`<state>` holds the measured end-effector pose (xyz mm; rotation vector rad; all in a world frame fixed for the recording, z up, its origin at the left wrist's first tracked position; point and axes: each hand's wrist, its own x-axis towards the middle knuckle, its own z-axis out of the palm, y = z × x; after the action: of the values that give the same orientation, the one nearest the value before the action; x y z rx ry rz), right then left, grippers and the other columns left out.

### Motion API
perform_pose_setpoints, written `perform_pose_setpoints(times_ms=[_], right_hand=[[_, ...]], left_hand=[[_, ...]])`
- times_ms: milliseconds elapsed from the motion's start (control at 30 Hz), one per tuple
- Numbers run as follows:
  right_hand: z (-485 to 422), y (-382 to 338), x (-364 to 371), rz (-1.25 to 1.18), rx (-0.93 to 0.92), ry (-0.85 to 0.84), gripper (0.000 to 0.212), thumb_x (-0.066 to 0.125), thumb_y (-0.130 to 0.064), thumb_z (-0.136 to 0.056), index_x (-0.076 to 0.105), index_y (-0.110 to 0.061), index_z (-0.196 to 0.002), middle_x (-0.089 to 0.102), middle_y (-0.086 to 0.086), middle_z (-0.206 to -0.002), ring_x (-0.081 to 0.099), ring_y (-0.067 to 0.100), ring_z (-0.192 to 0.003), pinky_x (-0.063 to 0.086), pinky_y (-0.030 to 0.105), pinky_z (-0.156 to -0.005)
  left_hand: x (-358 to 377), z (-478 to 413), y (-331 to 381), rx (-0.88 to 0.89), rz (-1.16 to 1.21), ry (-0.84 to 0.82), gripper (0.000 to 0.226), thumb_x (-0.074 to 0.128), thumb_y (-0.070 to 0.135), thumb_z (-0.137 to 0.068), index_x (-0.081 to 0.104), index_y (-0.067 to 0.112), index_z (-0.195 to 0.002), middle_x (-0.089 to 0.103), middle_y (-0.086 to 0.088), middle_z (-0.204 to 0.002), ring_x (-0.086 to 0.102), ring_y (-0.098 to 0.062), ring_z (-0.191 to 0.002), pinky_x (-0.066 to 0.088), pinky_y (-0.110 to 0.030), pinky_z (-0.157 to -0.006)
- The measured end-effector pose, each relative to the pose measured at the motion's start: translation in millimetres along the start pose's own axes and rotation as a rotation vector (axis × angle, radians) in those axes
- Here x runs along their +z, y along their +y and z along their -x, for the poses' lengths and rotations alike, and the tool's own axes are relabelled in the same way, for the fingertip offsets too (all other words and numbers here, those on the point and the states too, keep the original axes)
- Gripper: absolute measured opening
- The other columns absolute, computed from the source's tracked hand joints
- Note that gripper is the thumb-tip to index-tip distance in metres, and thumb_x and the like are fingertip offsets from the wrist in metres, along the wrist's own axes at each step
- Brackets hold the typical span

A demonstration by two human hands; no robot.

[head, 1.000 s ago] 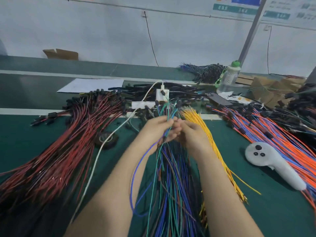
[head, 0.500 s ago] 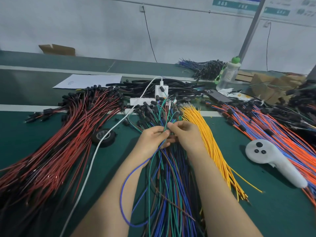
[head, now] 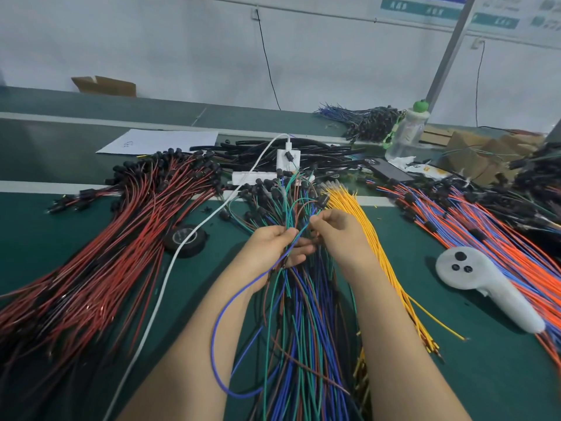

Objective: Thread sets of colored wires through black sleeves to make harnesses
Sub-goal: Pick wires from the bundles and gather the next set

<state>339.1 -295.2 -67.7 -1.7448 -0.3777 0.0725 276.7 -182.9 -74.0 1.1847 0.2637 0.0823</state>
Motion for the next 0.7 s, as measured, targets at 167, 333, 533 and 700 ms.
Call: perform_pose_setpoints(times_ms=[167,333,533,700], right_hand=[[0.3,3.3,4.1,0.003,0.019,0.037,0.024,0.053,-0.012,-0.096,0.053,-0.012,-0.072,0.056,0.004,-0.066,0.052,0.017,-0.062,0.046,0.029,-0.062],[-1.5,6.0,7.4,0.092,0.025,0.066,0.023,0.054,-0.016,-0.096,0.055,-0.011,-0.074,0.057,0.008,-0.070,0.053,0.023,-0.070,0.047,0.041,-0.073],[-0.3,8.7,10.7,0.130,-0.031,0.223,0.015,0.066,-0.022,-0.088,0.054,-0.014,-0.093,0.052,-0.005,-0.072,0.049,0.011,-0.064,0.040,0.029,-0.065],[1.0,3.1,6.0,0.093,0.011,0.147,0.026,0.068,-0.032,-0.087,0.066,-0.014,-0.068,0.061,0.002,-0.065,0.052,0.010,-0.057,0.042,0.025,-0.058]], left_hand=[[-0.4,0.2,-0.3,0.036,-0.106,-0.012,0.017,0.042,0.011,-0.100,0.053,0.002,-0.092,0.070,0.002,-0.063,0.069,-0.007,-0.059,0.051,-0.014,-0.048],[-1.9,-2.0,-4.2,0.076,-0.137,0.009,0.013,0.045,0.013,-0.100,0.052,0.002,-0.096,0.071,0.002,-0.063,0.067,-0.005,-0.058,0.049,-0.014,-0.048],[-2.9,-3.4,-8.4,0.138,-0.181,-0.012,0.014,0.050,0.012,-0.097,0.058,0.005,-0.088,0.068,0.001,-0.062,0.064,-0.005,-0.053,0.049,-0.016,-0.048],[0.1,-3.4,-9.8,0.203,-0.305,-0.081,0.012,0.049,0.007,-0.097,0.056,0.005,-0.088,0.062,-0.009,-0.068,0.057,-0.004,-0.044,0.047,-0.015,-0.045]])
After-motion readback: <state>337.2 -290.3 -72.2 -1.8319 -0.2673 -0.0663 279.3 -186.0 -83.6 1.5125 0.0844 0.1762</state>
